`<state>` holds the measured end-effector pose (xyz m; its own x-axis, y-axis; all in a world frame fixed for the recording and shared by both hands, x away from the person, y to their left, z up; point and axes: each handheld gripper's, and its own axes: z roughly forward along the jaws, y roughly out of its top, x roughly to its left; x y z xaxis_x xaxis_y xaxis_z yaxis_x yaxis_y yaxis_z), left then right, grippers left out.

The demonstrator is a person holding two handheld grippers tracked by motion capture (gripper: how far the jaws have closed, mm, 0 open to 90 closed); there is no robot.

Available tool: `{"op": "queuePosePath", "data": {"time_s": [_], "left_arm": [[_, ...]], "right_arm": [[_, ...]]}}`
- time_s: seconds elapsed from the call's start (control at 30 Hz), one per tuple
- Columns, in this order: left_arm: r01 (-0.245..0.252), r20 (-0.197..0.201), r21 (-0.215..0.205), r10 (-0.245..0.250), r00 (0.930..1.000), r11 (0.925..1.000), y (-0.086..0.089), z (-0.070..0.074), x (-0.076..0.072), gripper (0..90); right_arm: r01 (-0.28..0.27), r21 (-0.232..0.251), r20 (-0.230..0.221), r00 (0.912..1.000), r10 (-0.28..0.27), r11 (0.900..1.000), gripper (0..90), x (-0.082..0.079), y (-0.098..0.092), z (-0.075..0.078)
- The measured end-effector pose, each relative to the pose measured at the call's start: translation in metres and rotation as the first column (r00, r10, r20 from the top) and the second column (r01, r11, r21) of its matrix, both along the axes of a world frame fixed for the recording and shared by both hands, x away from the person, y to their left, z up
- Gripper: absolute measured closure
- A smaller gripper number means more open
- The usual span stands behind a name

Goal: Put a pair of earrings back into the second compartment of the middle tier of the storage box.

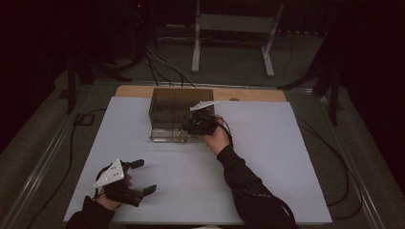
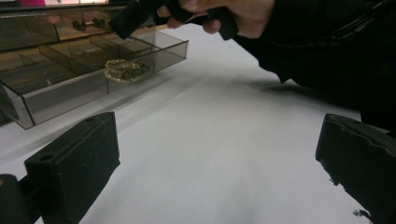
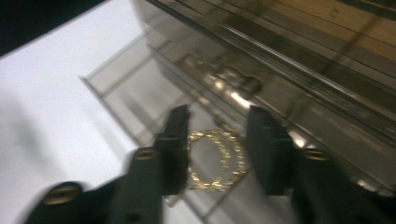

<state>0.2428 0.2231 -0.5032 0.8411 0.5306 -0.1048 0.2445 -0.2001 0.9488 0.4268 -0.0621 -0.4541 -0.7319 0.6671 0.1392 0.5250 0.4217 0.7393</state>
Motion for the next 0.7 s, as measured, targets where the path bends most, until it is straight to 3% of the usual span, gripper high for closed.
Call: {"op": "queuePosePath", "data": {"time_s": [0.1,0.23,0.4,0.7], "left_arm": [[-0.003,-0.001,-0.001,0.003,1.0,1.0,0.0,0.0,0.0,0.4],[-0.005,-0.002,-0.002,0.005,1.0,1.0,0.0,0.0,0.0,0.4],[-0.003,-0.001,-0.001,0.003,1.0,1.0,0.0,0.0,0.0,0.4],[-0.005,-0.003,0.001,0.005,1.0,1.0,0.0,0.0,0.0,0.4]], "right_arm": [[-0.04,0.013,-0.007,0.9992,0.041,0.999,37.6,-0.006,0.001,0.003],[-0.071,0.012,-0.015,0.9974,0.071,0.997,29.7,-0.013,0.002,0.005],[-0.119,0.047,-0.017,0.9926,0.12,0.992,15.6,-0.02,-0.003,0.009],[-0.154,0.045,0.027,0.9879,0.153,0.987,13.9,-0.034,-0.012,0.02]]}}
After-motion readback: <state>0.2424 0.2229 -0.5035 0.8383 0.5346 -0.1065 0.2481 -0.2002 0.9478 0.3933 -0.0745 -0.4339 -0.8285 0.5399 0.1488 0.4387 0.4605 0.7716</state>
